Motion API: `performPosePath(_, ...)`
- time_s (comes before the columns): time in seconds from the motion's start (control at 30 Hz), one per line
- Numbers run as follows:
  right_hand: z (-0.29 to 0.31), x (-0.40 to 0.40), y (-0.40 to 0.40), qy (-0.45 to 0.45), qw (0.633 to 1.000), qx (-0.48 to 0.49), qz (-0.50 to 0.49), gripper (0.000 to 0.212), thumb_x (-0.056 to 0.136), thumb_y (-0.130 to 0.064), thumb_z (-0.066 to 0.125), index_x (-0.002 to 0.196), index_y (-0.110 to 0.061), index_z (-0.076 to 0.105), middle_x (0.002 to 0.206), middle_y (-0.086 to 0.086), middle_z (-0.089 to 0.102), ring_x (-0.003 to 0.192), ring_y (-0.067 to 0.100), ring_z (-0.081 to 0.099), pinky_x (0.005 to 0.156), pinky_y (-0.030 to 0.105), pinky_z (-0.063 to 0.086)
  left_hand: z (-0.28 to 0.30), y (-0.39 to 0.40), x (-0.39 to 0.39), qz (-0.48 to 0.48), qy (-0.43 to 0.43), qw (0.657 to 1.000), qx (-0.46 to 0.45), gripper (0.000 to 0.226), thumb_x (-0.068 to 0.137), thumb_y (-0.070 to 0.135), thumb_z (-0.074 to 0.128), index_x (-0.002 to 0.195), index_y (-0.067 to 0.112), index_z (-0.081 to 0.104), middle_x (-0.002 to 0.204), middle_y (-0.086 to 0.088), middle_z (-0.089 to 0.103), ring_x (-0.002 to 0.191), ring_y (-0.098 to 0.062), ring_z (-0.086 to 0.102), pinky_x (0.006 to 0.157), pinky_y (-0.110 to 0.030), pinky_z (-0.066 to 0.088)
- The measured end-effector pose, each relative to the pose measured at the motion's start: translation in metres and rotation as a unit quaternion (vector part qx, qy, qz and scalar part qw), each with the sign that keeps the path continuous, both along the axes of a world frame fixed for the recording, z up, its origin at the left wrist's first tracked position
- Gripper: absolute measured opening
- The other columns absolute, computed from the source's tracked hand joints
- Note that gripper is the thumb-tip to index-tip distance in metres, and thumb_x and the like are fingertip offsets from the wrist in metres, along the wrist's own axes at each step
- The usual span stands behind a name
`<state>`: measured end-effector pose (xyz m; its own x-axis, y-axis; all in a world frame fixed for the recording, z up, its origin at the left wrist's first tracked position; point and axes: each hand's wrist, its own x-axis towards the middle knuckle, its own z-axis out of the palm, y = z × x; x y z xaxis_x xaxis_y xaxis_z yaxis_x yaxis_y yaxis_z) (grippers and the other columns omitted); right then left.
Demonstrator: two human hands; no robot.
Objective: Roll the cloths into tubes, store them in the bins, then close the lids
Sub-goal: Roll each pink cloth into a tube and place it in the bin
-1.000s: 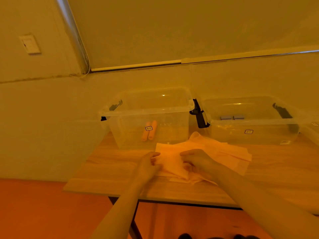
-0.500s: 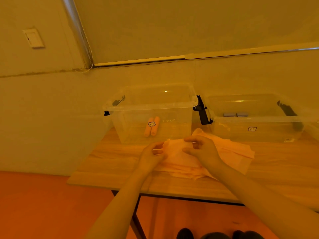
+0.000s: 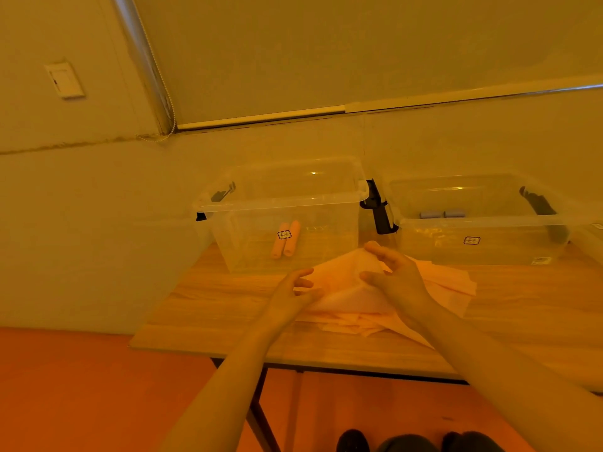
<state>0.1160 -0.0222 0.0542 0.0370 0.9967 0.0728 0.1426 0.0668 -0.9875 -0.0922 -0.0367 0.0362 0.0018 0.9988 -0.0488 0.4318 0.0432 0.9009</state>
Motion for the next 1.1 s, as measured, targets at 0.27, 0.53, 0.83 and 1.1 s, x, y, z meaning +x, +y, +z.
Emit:
performPosePath(0.27,0.013,0.0,-0.001,0.09,0.996,-0.018,0.01,0.045,0.088,0.0,0.062,0.103,-0.043,0.063,0.142,-0.004,0.047,0.126,0.025,0.045,0.101,0.046,0.046,0.006,-0.009,0.01,-0.048,-0.036,0.996,-0.072,0.055,0.087,0.042,0.065,0.136,0.041,0.041,0.12,0.006,0.054,0.104,-0.012,0.056,0.078,-0.025,0.051)
performPosePath(0.53,0.015,0.009,-0.001,0.105,0.994,-0.014,-0.01,0.046,0.086,0.004,0.062,0.115,-0.033,0.06,0.137,0.0,0.049,0.119,0.022,0.046,0.099,0.045,0.046,0.015,-0.011,0.02,-0.031,-0.106,0.994,-0.024,0.058,0.08,0.021,0.075,0.126,0.045,0.048,0.119,0.005,0.061,0.105,-0.013,0.06,0.08,-0.032,0.054)
performPosePath(0.83,0.009,0.011,-0.001,0.092,0.995,-0.012,-0.021,0.044,0.087,-0.001,0.064,0.122,-0.027,0.059,0.134,0.0,0.051,0.114,0.018,0.046,0.1,0.045,0.046,0.034,-0.014,0.027,0.006,-0.136,0.986,0.098,0.045,0.084,-0.005,0.064,0.117,0.025,0.06,0.102,0.024,0.068,0.112,-0.006,0.059,0.098,-0.033,0.049)
performPosePath(1.1,0.032,0.012,0.005,0.115,0.992,-0.03,-0.043,0.042,0.087,-0.002,0.064,0.115,-0.034,0.062,0.137,0.001,0.05,0.121,0.027,0.05,0.096,0.05,0.05,0.066,-0.009,0.034,-0.006,-0.075,0.99,0.122,0.037,0.084,-0.001,0.065,0.107,0.028,0.063,0.097,0.026,0.068,0.105,0.001,0.061,0.094,-0.028,0.051)
